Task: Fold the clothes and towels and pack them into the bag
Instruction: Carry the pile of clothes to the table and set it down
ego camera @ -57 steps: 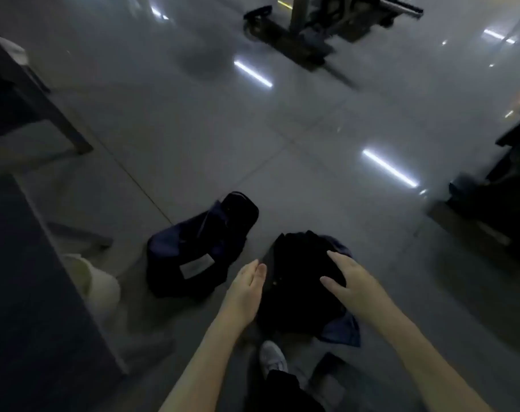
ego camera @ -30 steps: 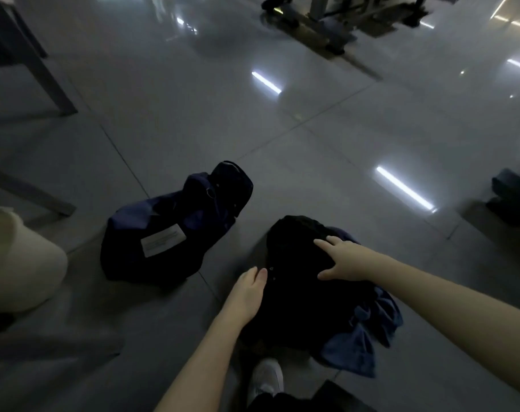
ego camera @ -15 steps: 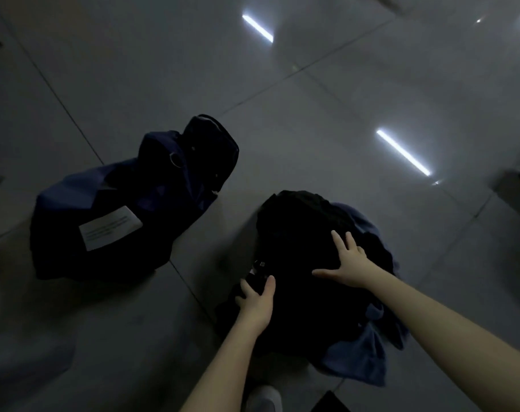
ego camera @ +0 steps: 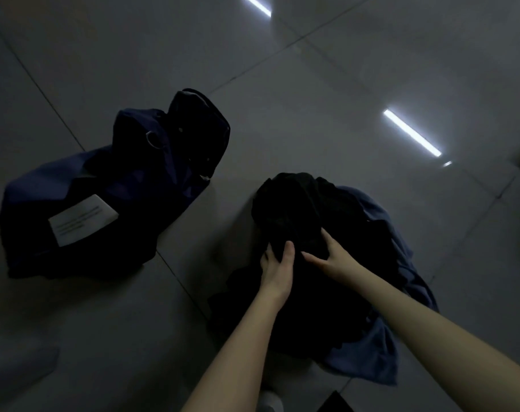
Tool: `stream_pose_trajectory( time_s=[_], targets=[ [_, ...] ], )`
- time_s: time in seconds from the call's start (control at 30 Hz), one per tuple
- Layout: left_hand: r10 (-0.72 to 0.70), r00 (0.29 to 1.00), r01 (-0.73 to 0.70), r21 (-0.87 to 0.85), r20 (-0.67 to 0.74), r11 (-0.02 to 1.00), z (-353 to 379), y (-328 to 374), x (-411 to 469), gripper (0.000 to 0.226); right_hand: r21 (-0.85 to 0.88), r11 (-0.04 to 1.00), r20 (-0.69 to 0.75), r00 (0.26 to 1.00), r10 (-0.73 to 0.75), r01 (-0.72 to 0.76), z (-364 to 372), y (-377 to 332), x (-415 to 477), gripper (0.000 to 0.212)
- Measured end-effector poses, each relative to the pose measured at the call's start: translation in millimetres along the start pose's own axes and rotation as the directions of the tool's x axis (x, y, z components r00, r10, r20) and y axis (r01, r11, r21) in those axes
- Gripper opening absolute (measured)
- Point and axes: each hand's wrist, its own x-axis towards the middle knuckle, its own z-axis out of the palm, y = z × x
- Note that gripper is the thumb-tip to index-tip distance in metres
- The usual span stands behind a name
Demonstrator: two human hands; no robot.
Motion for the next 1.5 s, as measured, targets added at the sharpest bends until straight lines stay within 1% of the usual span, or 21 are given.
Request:
stream_pose_trajectory(
  time_s=[0.07,0.1,0.13,0.23,0.37,0.43,0.5,0.63,0.77,0.87,0.93,1.0,1.1,1.13,1.2,1.23,1.3,1.33,1.43,1.47,1.5],
  targets=[
    [0.011,0.999,-0.010,-0.032,0.049,0.999,6,1,2,0.069,0.082,0.997,0.038,0.999,-0.019,0.016,10,-2,-6,0.078],
    [0.009,0.998,-0.005,-0.051,0.068,0.999,8,1,1,0.068,0.115,0.993,0.057,0.998,-0.022,0.016,14,-3,-10,0.069],
    [0.005,0.996,0.000,-0.068,0.084,0.998,8,2,1,0.066,0.139,0.990,0.065,0.998,-0.022,0.013,17,-4,-14,0.066],
    [0.044,0.995,-0.035,-0.100,0.085,0.994,3,5,-7,0.059,0.215,0.976,0.050,0.998,-0.040,0.028,16,-15,-25,0.061],
    [0.088,0.995,-0.079,-0.152,0.053,0.985,-7,14,-24,0.049,0.310,0.951,0.104,0.993,-0.059,0.024,11,-35,-45,0.060],
    [0.096,0.994,-0.084,-0.191,0.052,0.978,-12,22,-33,0.049,0.324,0.946,0.099,0.994,-0.054,0.019,9,-43,-53,0.062],
    [0.111,0.993,-0.098,-0.218,0.047,0.971,-19,33,-44,0.051,0.326,0.944,0.081,0.994,-0.073,0.043,4,-60,-64,0.058],
    [0.192,0.979,-0.170,-0.249,0.070,0.953,-37,62,-73,0.041,0.338,0.935,0.032,0.991,-0.128,0.109,-10,-95,-93,0.053],
    [0.261,0.963,-0.235,-0.268,0.069,0.935,-57,91,-109,0.049,0.326,0.930,-0.007,0.984,-0.178,0.171,-26,-137,-127,0.054],
    [0.312,0.949,-0.288,-0.273,0.049,0.918,-79,120,-145,0.035,0.338,0.915,-0.015,0.974,-0.227,0.218,-36,-172,-157,0.057],
    [0.352,0.935,-0.329,-0.284,0.036,0.901,-96,139,-171,0.035,0.353,0.896,-0.040,0.961,-0.273,0.269,-41,-196,-180,0.058],
    [0.404,0.914,-0.380,-0.296,0.022,0.876,-113,156,-199,0.042,0.360,0.872,-0.073,0.942,-0.328,0.331,-45,-222,-208,0.057],
    [0.498,0.866,-0.486,-0.310,-0.046,0.817,-142,185,-247,0.034,0.371,0.828,-0.097,0.905,-0.415,0.420,-51,-265,-253,0.054],
    [0.526,0.849,-0.517,-0.301,-0.060,0.801,-152,195,-265,0.035,0.374,0.808,-0.103,0.887,-0.451,0.454,-52,-280,-269,0.053],
    [0.571,0.816,-0.569,-0.288,-0.086,0.770,-173,211,-300,0.046,0.386,0.760,-0.121,0.846,-0.519,0.522,-52,-309,-303,0.050],
    [0.592,0.799,-0.595,-0.290,-0.107,0.750,-184,217,-317,0.046,0.395,0.736,-0.129,0.826,-0.549,0.550,-51,-324,-321,0.049],
    [0.632,0.758,-0.649,-0.285,-0.160,0.706,-208,227,-349,0.036,0.414,0.684,-0.125,0.782,-0.611,0.601,-45,-351,-355,0.045],
    [0.646,0.743,-0.668,-0.270,-0.178,0.694,-221,232,-365,0.035,0.428,0.662,-0.115,0.763,-0.636,0.616,-41,-364,-370,0.042],
    [0.671,0.705,-0.709,-0.255,-0.230,0.658,-260,239,-410,0.054,0.494,0.618,-0.069,0.736,-0.673,0.612,-24,-401,-415,0.025],
    [0.676,0.692,-0.722,-0.251,-0.254,0.645,-274,240,-424,0.052,0.513,0.608,-0.051,0.728,-0.684,0.606,-16,-414,-428,0.022],
    [0.676,0.678,-0.734,-0.245,-0.288,0.633,-289,239,-437,0.046,0.522,0.599,-0.032,0.716,-0.698,0.607,-8,-426,-441,0.023]
  ],
)
